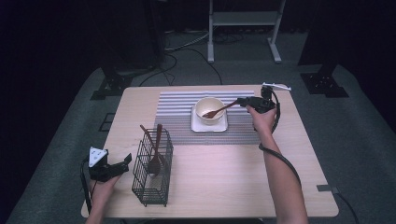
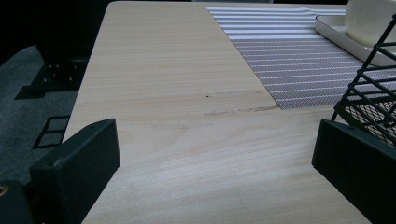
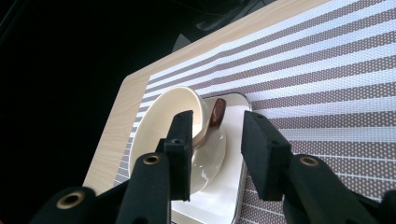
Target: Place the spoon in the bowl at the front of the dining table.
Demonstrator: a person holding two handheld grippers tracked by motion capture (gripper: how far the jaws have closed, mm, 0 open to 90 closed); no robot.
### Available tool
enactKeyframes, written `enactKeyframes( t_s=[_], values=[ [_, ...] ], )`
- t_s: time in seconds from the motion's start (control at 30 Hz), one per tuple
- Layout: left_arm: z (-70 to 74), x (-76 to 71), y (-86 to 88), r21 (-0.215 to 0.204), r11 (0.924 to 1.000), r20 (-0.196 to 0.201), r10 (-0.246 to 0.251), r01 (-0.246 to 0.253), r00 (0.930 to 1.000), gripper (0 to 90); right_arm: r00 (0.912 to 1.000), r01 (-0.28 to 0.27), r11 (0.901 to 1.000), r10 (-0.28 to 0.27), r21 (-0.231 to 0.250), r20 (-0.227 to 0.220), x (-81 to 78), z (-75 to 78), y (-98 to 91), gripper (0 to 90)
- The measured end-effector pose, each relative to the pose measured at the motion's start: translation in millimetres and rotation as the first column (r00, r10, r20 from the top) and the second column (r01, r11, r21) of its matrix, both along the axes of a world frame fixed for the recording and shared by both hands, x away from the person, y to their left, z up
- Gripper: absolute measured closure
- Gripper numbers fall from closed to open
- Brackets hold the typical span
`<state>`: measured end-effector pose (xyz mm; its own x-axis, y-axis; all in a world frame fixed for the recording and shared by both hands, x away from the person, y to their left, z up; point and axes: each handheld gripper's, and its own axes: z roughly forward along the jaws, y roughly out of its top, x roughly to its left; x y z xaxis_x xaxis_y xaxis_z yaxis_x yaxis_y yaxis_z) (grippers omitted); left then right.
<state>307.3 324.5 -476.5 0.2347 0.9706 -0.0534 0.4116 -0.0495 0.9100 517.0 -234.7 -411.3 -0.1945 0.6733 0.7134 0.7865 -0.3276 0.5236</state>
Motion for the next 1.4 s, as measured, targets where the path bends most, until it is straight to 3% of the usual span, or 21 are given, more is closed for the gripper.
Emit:
enactKeyframes(
  t_s=[0.27, 0.33, 0.73, 1.4],
  values=[
    [0.0, -0.1, -0.6, 0.003, 1.0, 0.001, 0.001, -0.001, 1.0, 0.0, 0.9992, -0.039, 0.9992, 0.039, 0.013, 0.002, -6.1, -1.2, -0.6, 55.1],
    [0.0, -0.1, -0.7, 0.003, 1.0, 0.001, 0.002, -0.002, 1.0, 0.0, 0.9989, -0.046, 0.9989, 0.046, -0.011, 0.006, -8.9, -1.5, 1.4, 54.7],
    [0.0, -0.4, -0.2, -0.001, 1.0, 0.004, -0.002, 0.002, 1.0, 0.0, 0.9944, -0.106, 0.9939, 0.106, -0.03, 0.004, -21.3, -0.5, 11.1, 51.9],
    [-0.1, -0.4, -0.9, 0.003, 1.0, 0.004, 0.002, -0.002, 1.0, 0.0, 0.9853, -0.17, 0.9854, 0.17, -0.009, 0.017, -35.0, -3.3, 12.3, 46.6]
  ],
)
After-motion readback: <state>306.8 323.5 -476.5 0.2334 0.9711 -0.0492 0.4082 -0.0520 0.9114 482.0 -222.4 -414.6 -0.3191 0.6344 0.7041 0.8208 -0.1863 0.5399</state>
